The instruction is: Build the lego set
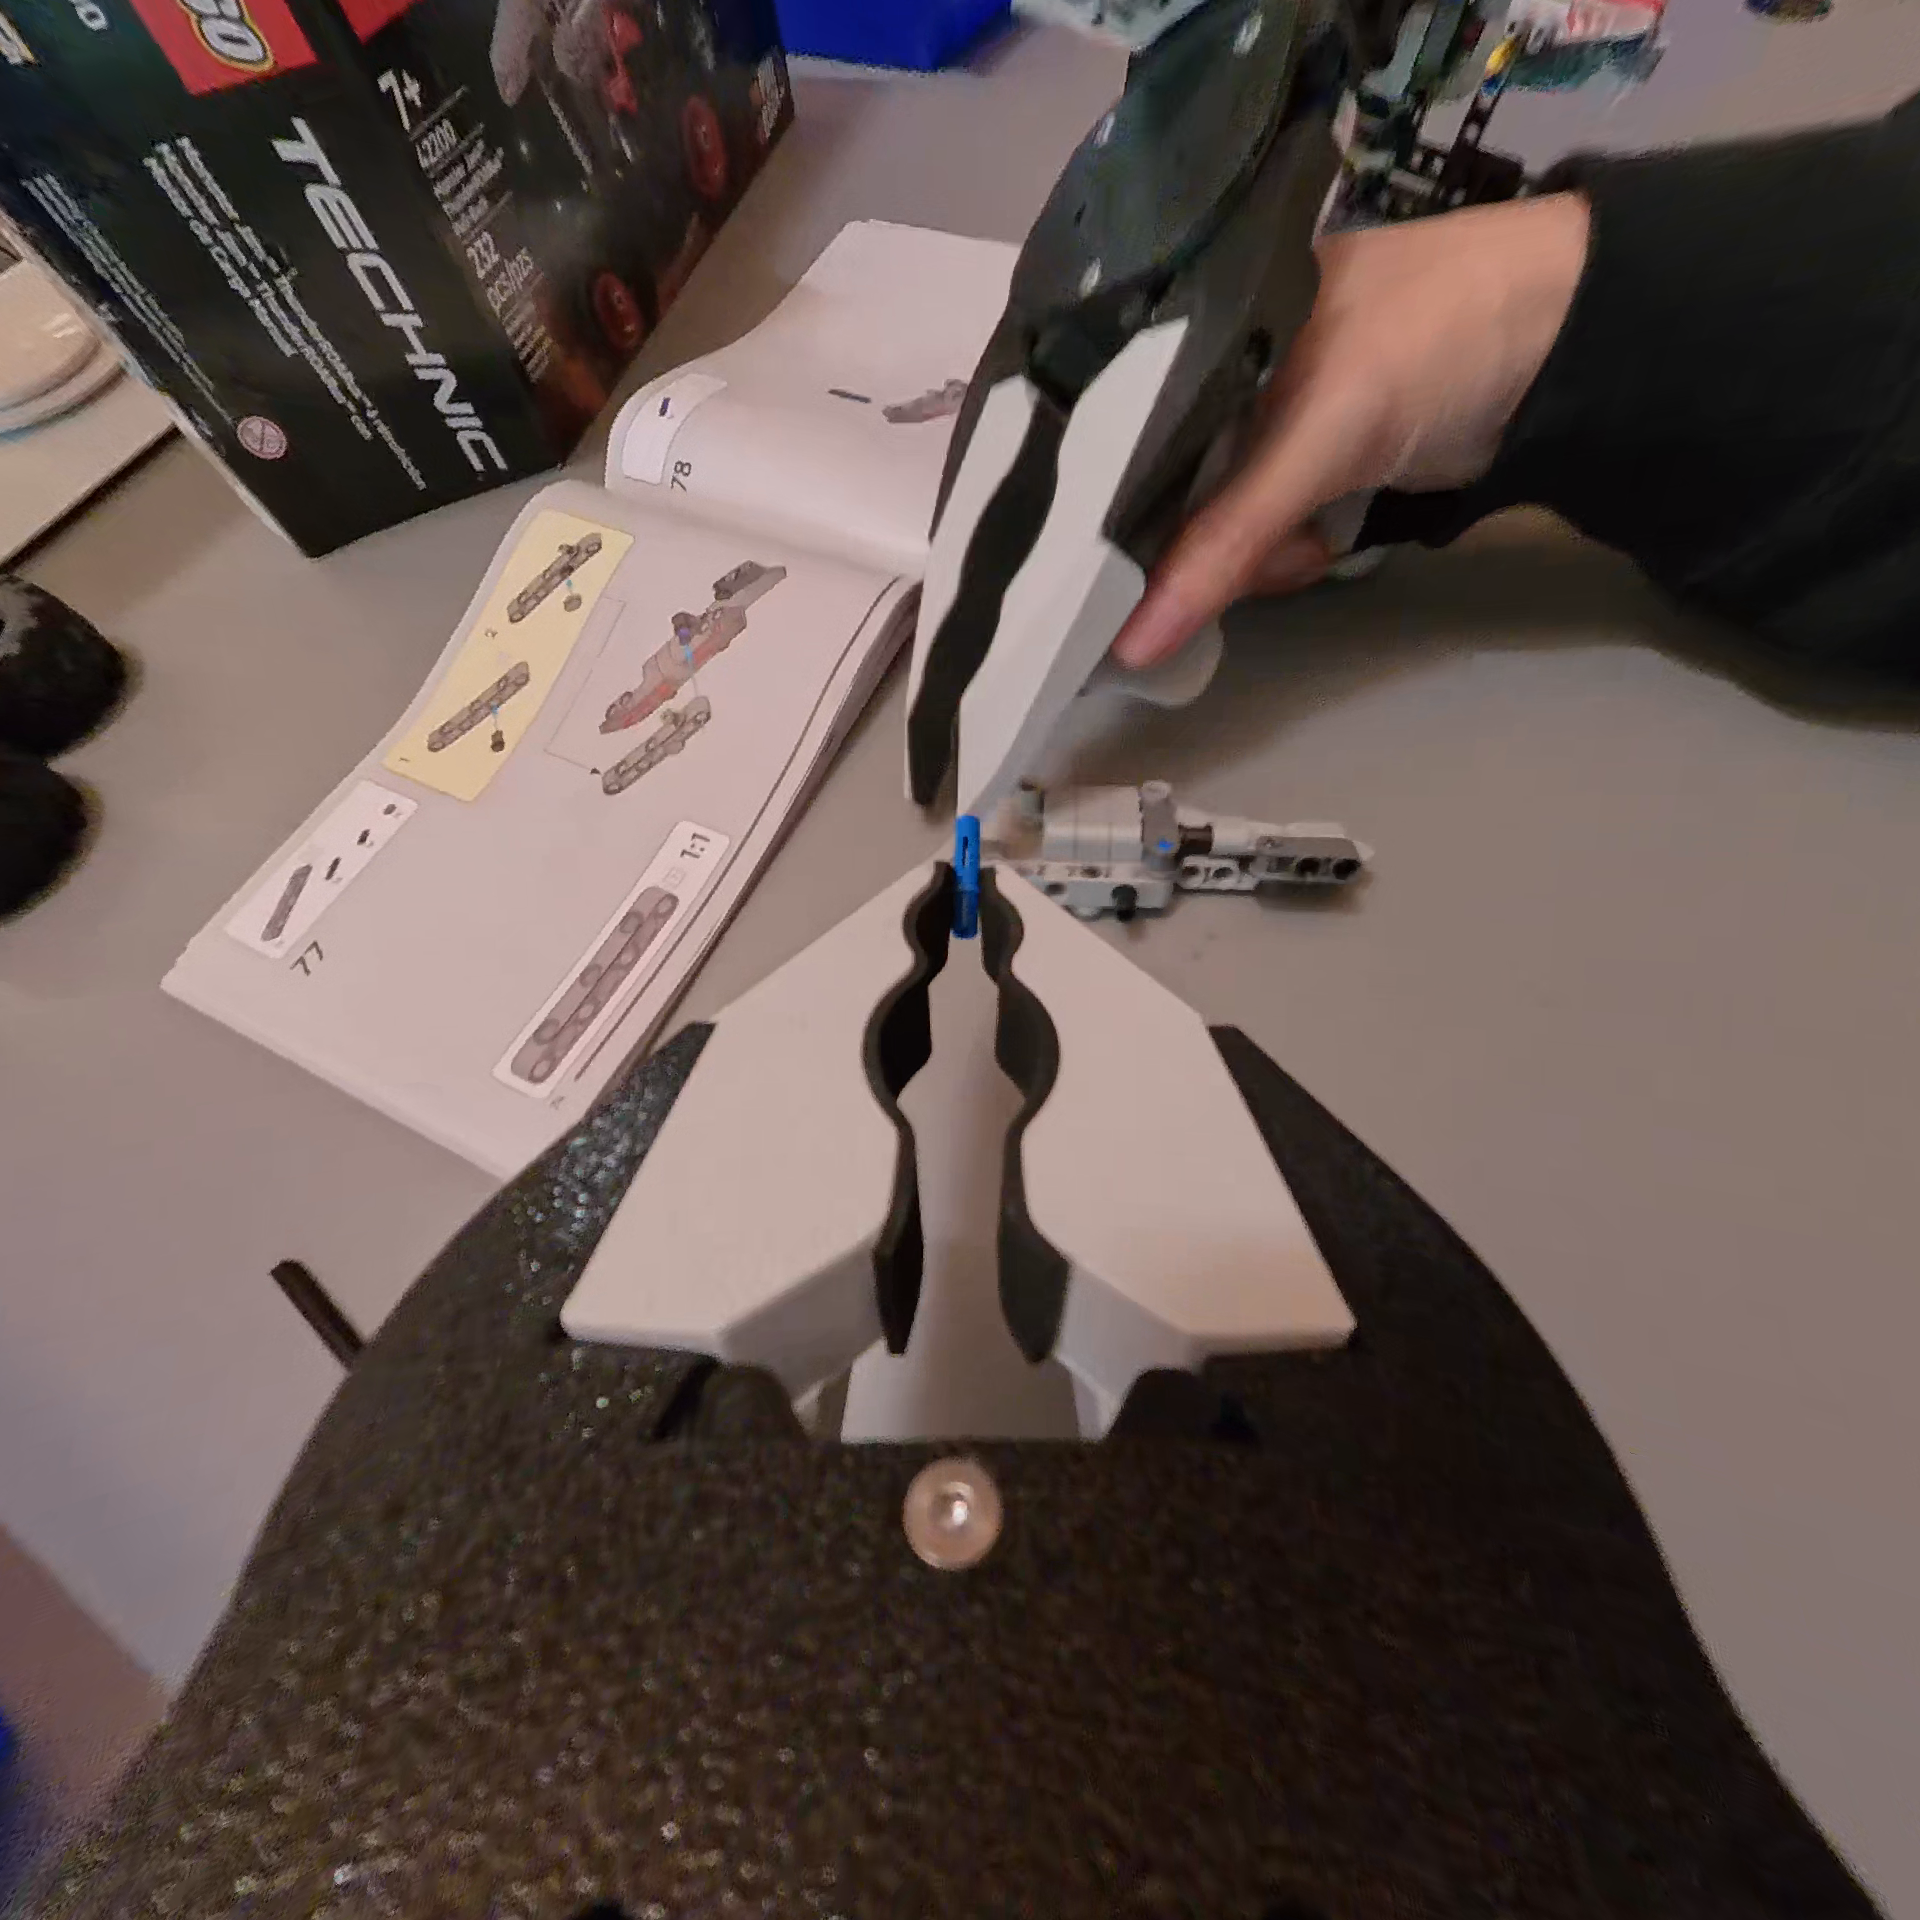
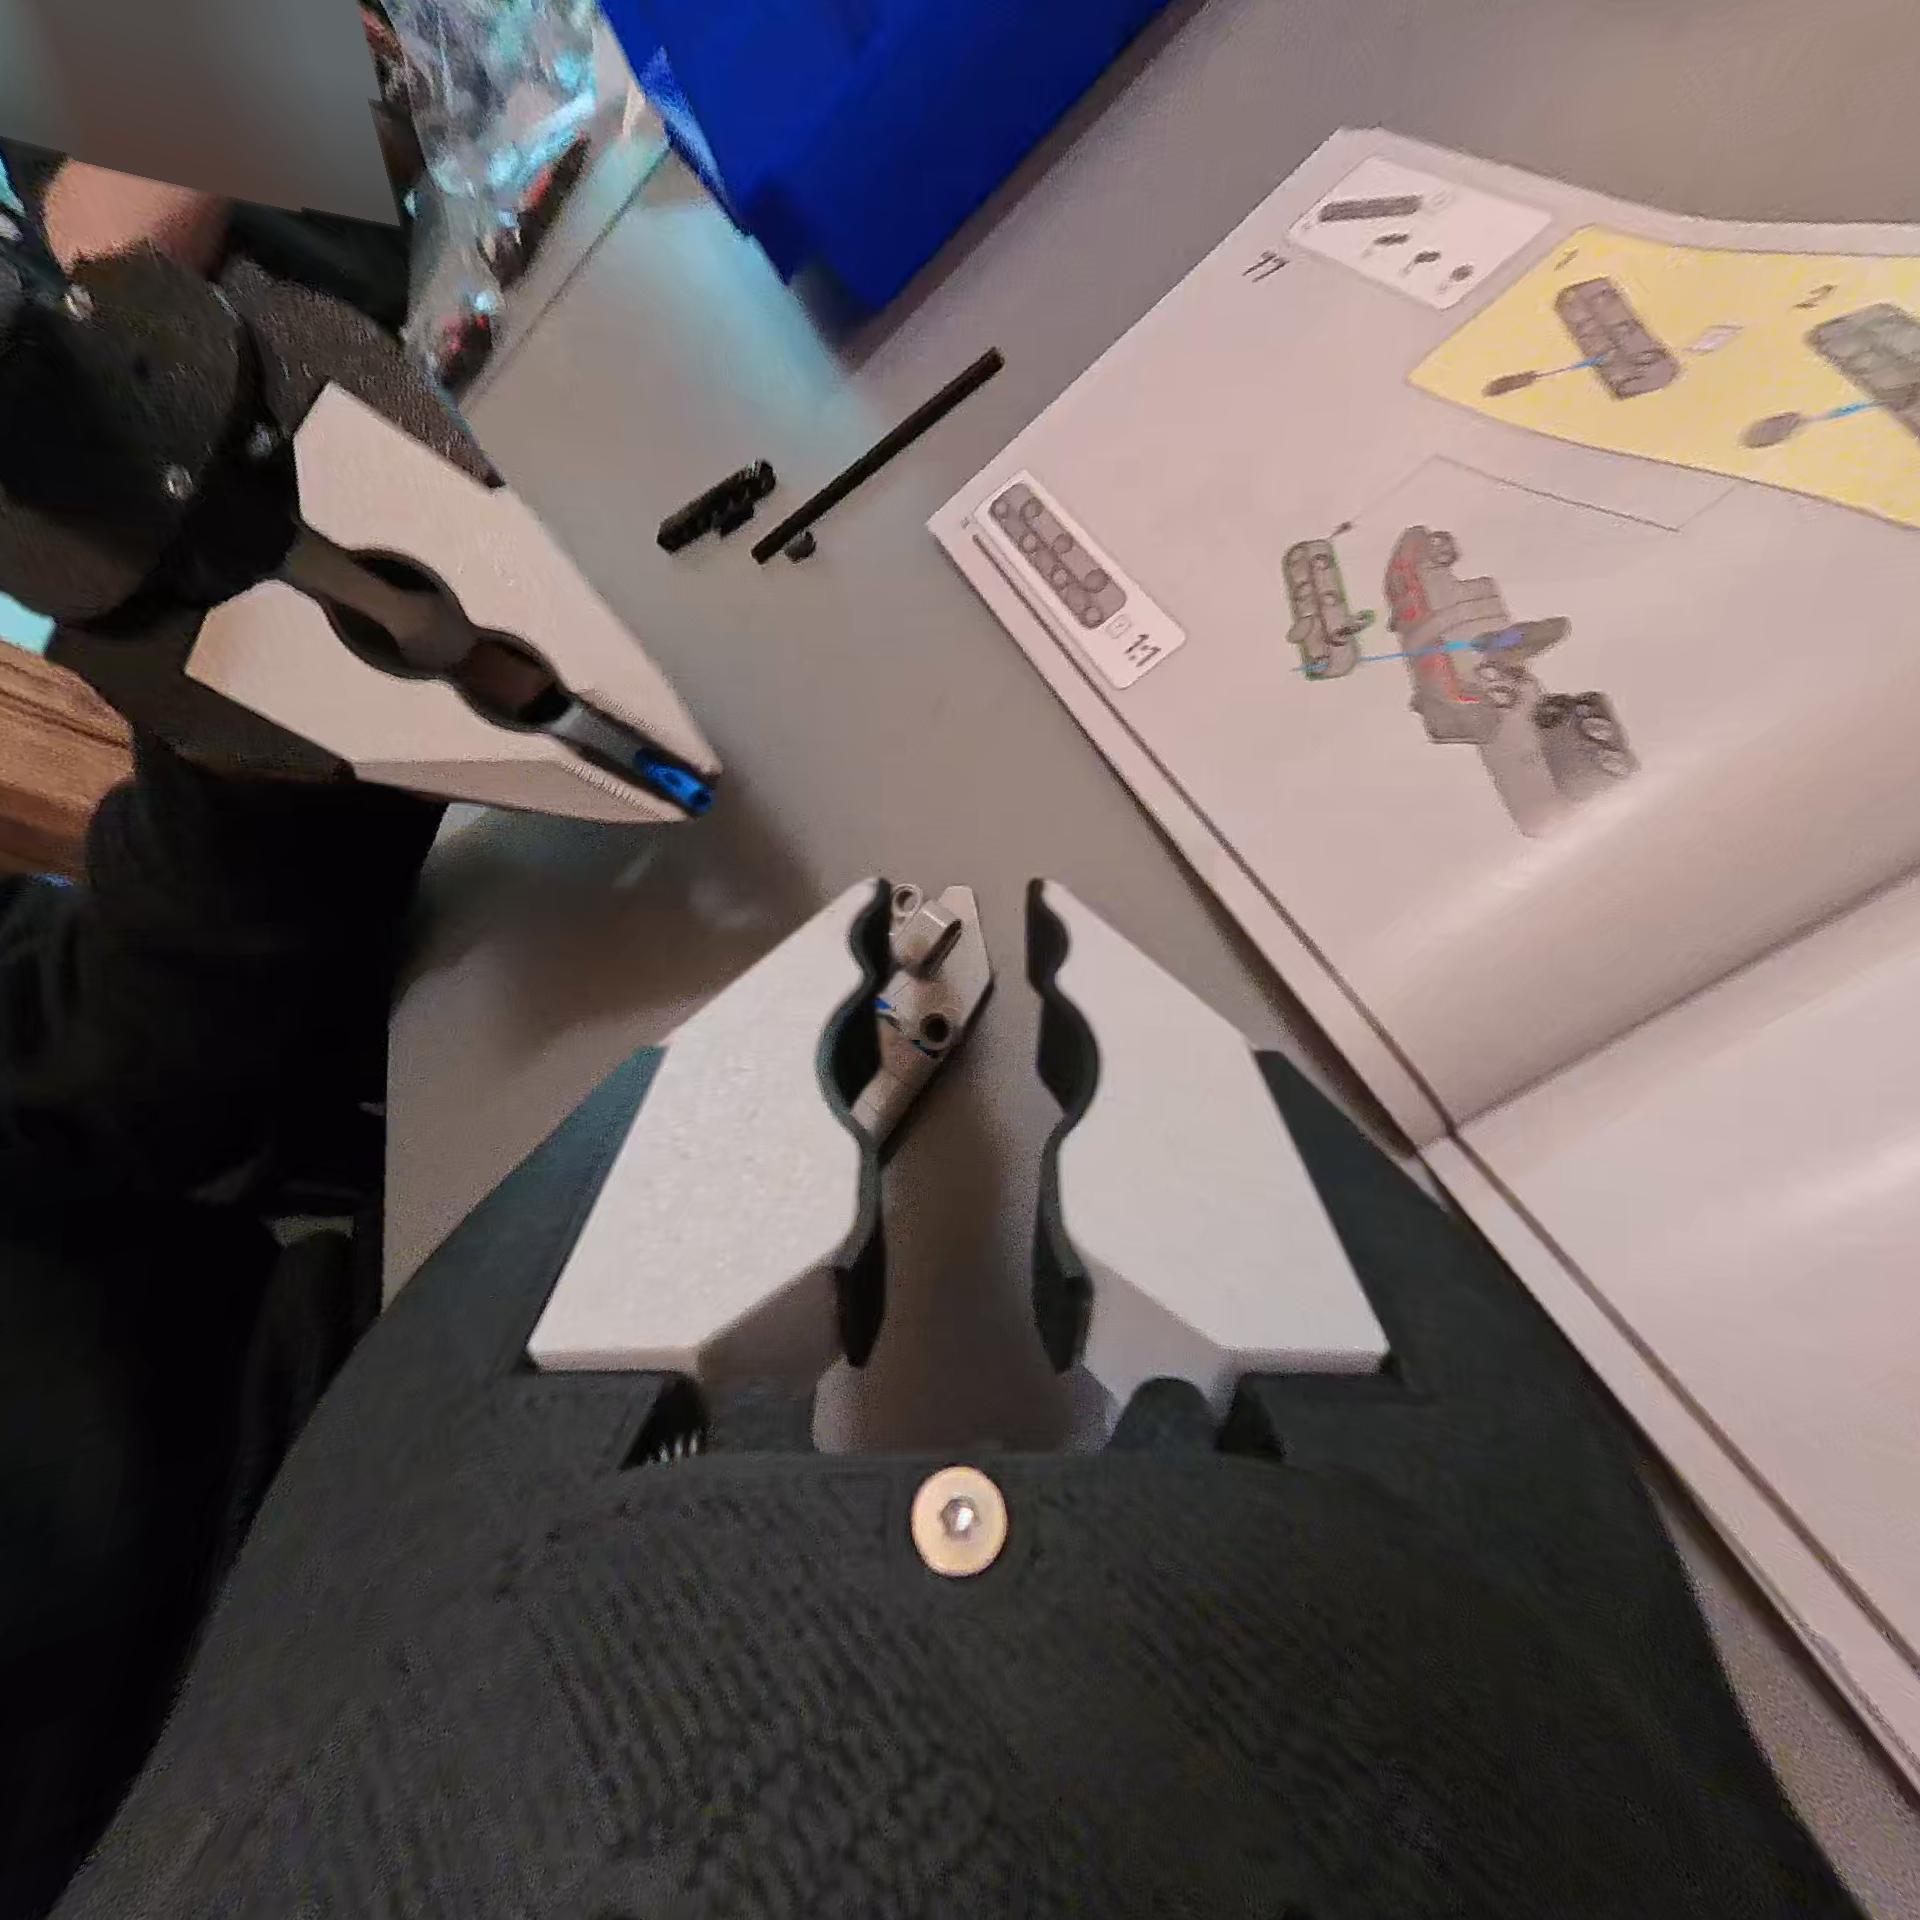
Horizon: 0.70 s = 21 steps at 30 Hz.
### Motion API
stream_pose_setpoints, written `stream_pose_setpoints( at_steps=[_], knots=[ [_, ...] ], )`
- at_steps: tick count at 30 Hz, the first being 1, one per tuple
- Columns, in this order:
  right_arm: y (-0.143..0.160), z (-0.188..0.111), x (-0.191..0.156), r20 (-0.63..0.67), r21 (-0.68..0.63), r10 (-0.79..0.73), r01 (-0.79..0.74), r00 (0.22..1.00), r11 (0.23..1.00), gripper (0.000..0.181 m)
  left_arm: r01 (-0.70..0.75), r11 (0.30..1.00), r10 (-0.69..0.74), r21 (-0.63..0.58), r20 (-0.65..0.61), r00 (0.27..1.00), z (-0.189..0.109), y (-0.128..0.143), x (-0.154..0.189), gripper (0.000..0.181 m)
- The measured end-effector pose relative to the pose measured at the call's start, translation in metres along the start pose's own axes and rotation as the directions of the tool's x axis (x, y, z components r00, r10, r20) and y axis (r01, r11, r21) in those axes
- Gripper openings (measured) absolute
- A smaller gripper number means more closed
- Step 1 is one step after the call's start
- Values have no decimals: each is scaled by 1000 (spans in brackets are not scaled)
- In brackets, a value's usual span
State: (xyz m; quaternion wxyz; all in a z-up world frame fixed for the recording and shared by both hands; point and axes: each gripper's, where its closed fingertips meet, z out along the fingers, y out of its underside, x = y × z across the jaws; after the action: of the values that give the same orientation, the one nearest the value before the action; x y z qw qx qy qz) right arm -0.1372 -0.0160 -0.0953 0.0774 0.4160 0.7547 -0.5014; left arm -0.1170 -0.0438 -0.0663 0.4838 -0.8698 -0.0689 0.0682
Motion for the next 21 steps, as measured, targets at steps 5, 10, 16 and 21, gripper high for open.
stream_pose_setpoints(
  at_steps=[5,10,16,21],
  knots=[
    [7,9,-16,67,-52,-39,43,997,998,20,52,997,-53,59,8,999,-14,14,5,2],
    [4,6,-17,101,-27,9,-6,995,1000,26,146,988,-139,41,-145,980,-15,18,19,2],
    [0,-9,8,-106,-22,67,-70,992,997,50,93,980,-128,-175,-199,971,-3,17,-9,2],
    [11,-7,-3,-152,-77,7,-19,988,997,51,90,987,-119,-131,-233,965,-3,16,-10,1]
  ],
)
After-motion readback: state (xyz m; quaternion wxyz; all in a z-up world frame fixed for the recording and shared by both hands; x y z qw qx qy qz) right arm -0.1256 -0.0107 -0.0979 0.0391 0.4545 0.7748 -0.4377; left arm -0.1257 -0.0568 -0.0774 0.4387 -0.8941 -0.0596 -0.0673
